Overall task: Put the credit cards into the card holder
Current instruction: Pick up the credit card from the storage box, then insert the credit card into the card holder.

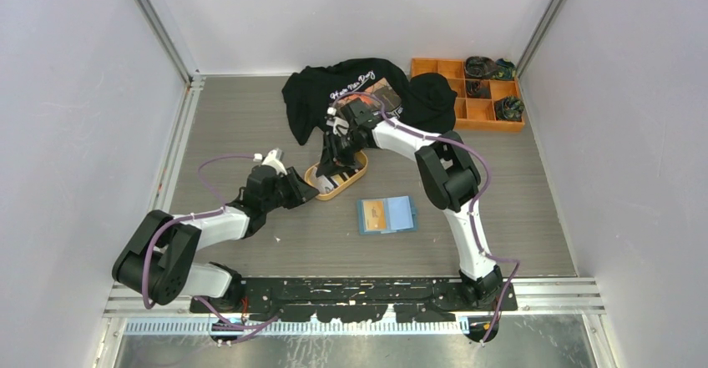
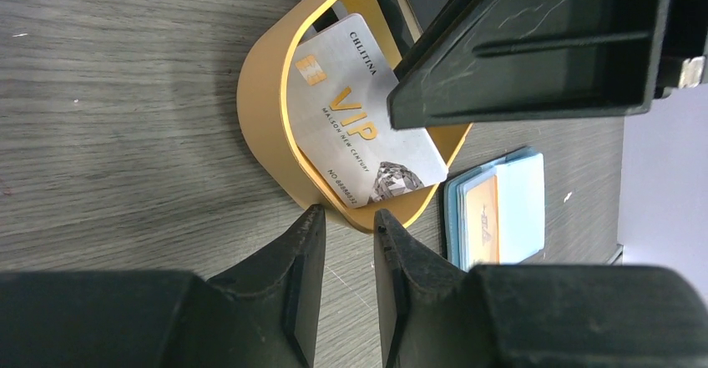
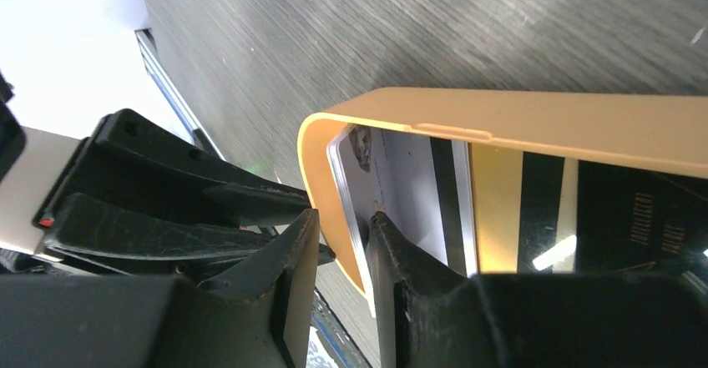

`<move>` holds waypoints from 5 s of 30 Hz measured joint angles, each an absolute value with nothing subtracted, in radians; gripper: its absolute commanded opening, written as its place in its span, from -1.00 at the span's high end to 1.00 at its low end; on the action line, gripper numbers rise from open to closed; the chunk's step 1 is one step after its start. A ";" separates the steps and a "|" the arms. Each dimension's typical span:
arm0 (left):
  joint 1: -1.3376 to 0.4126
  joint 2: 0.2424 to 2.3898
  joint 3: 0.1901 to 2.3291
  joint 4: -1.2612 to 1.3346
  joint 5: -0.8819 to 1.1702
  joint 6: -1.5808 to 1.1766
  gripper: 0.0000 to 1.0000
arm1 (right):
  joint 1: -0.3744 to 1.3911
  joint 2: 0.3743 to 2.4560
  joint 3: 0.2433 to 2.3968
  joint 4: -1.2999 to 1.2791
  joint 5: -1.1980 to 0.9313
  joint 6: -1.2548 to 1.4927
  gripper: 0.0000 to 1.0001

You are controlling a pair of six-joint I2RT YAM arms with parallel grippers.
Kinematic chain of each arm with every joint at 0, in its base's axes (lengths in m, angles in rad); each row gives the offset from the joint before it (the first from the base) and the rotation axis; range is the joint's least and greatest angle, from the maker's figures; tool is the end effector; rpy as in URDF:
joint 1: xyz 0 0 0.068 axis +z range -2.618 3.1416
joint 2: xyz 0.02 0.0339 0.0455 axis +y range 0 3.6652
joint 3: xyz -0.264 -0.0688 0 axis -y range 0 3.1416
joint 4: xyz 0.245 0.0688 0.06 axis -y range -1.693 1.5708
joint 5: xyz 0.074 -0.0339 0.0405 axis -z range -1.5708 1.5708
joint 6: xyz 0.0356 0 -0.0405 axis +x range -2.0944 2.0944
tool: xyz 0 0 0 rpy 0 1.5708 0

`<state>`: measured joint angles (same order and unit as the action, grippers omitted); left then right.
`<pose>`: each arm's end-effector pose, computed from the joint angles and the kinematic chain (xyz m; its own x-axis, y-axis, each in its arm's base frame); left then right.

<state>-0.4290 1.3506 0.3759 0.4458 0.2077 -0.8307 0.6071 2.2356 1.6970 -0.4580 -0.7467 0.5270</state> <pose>0.2184 -0.1080 0.1471 -0.7295 -0.4608 -0.5054 0.0448 0.7051 -0.7077 0.3791 0.2927 0.1630 -0.9590 -0.2167 -0.1826 -0.2770 0.5800 0.7661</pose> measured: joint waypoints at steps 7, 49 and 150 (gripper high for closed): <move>-0.429 1.351 0.376 0.445 0.208 -0.831 0.42 | 0.620 2.252 1.705 -0.528 -0.732 0.475 0.27; -0.429 0.893 0.326 0.169 0.179 -0.773 0.34 | 0.604 2.302 1.760 -0.600 -0.770 0.406 0.29; -1.007 1.185 0.291 1.326 -0.035 -0.826 0.66 | 0.413 1.237 0.968 -0.234 -1.300 0.233 0.98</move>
